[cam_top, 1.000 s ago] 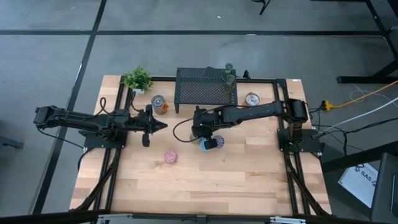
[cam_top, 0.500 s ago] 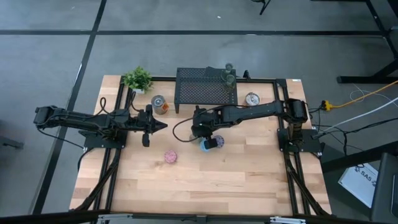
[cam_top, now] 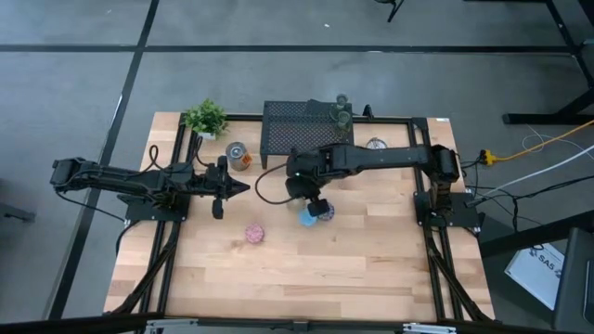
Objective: Pick & Place candle stick holders
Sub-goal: Put the green glass candle holder on the shelf aligned with the other green glass candle holders
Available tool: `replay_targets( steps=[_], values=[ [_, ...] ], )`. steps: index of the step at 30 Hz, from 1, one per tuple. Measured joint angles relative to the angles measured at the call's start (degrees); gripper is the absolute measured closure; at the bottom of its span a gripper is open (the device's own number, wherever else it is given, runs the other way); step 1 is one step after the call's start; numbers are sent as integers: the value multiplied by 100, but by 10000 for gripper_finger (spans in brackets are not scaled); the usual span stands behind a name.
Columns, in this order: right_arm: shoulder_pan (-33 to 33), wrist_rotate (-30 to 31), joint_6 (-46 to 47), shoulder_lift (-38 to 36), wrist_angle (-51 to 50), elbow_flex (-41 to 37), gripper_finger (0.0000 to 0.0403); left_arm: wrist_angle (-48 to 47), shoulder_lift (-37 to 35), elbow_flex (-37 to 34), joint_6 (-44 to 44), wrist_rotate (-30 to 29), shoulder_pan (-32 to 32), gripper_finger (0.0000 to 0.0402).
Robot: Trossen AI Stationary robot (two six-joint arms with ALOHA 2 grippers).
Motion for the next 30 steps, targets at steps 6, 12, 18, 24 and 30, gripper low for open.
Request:
replay_targets(
  steps=[6, 12, 18, 24, 30],
  values=[
    [-123, -43, -72, -192, -769, 382, 376, 1, 0, 0, 0, 0, 0, 400],
    [-316, -80, -31, -762, -1363, 390, 376, 1, 0, 0, 0, 0, 1, 400],
    [-527, -56, 108, -1260, -1645, 390, 376, 1, 0, 0, 0, -2, 1, 400],
    [-876, 479, 188, -1616, -1928, 389, 376, 1, 0, 0, 0, -1, 1, 400],
    [-1371, 1000, 547, -1703, -2048, 385, 376, 1, 0, 0, 0, -2, 0, 400]
  ],
)
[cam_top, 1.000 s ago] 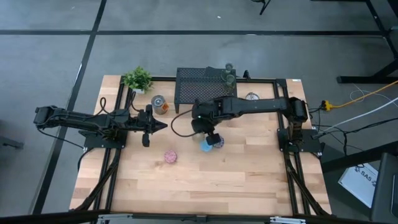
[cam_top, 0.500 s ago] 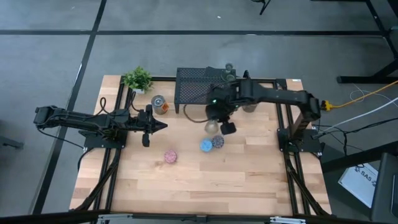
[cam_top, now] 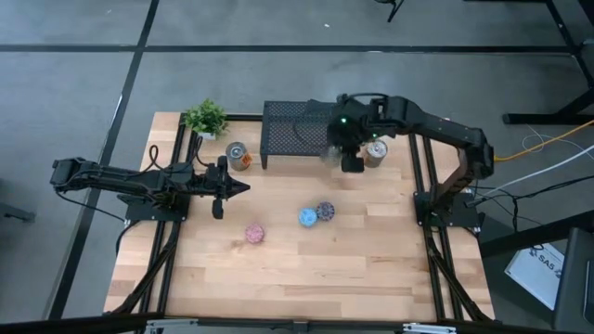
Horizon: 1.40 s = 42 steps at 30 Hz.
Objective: Pick & Place candle stick holders
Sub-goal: Put the green glass candle holder on the shelf aligned with the other green glass candle holders
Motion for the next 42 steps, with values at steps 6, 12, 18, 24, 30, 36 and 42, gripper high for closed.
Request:
replay_targets(
  steps=[6, 12, 18, 24, 30, 36, 42],
  values=[
    [-380, 142, 186, 0, -11, -259, 376, 0, 0, 0, 0, 0, 2, 400],
    [-537, 611, 358, 0, 236, -798, 376, 0, 0, 0, 0, 0, 1, 400],
    [-535, 1043, 525, 0, 333, -896, 376, 0, 1, 0, 0, 0, 2, 400],
    [-524, 1042, 574, 0, 262, -896, 376, 0, 0, 0, 0, 0, 0, 400],
    [-522, 1023, 574, 0, 254, -896, 376, 0, 0, 0, 0, 0, 2, 400],
    [-522, 996, 601, 0, 270, -896, 375, 0, 0, 0, 0, 0, 1, 400],
    [-522, 851, 743, 0, 298, -896, 368, 0, 0, 0, 0, 0, 2, 400]
  ],
)
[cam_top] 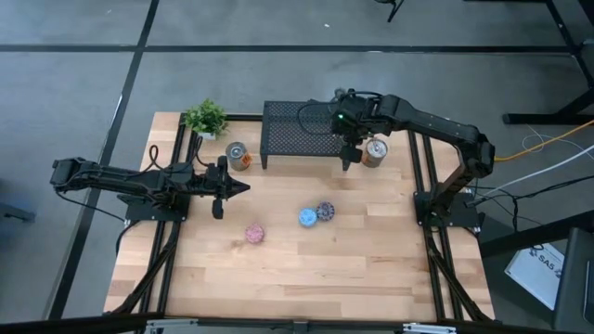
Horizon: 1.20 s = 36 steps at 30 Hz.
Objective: Pick & Place candle stick holders
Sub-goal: Put the green glass candle holder on the shelf aligned with the other green glass candle holders, then move the left silver scented candle to the middle of the table
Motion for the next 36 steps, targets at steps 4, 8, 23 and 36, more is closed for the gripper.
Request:
replay_targets(
  steps=[4, 8, 23, 36],
  values=[
    [0, -300, 26, 2, 56, 0, 353, 0, 0, 0, 0, 0, 0, 400],
    [2, -325, 155, 4, 58, 0, 337, 0, 0, 0, 0, 0, -1, 400],
    [27, -625, 324, 11, -173, 431, 271, 0, 0, 0, 0, 0, -2, 400],
    [451, -714, 623, -343, -1084, 894, 270, 0, 2, 0, 0, -1, 0, 400]
  ],
)
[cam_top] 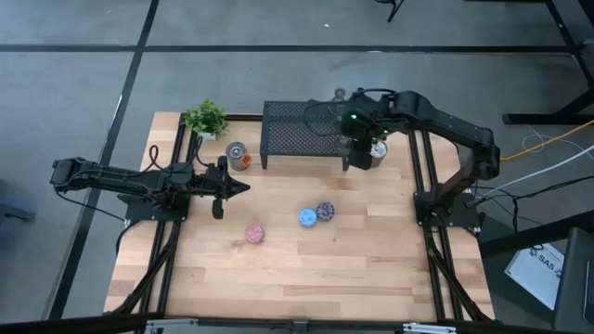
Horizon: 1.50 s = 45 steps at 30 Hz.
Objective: Pick & Place candle stick holders
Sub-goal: Move the left silver scented candle to the middle of the table
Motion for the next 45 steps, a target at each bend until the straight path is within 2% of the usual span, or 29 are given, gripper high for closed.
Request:
replay_targets(
  steps=[6, 16, 26, 33, 39, 45],
  values=[
    [119, -17, 145, -293, 150, 0, 270, 1, 0, 0, 0, 1, -1, 400],
    [122, -35, 282, -251, 433, 2, 271, 0, 0, -2, 0, 1, -2, 400],
    [212, -947, -70, -442, 492, -141, 271, 0, 0, -2, 1, 1, 0, 400],
    [539, -976, 2, -1226, 1531, -1558, 271, 0, 0, -2, 0, 1, 0, 400],
    [908, -1599, 234, -2242, 3004, -3148, 271, 1, 0, -2, 1, 1, -1, 400],
    [1228, -1667, 214, -3165, 4359, -4400, 271, 0, 0, -2, 1, 1, -1, 400]
  ],
)
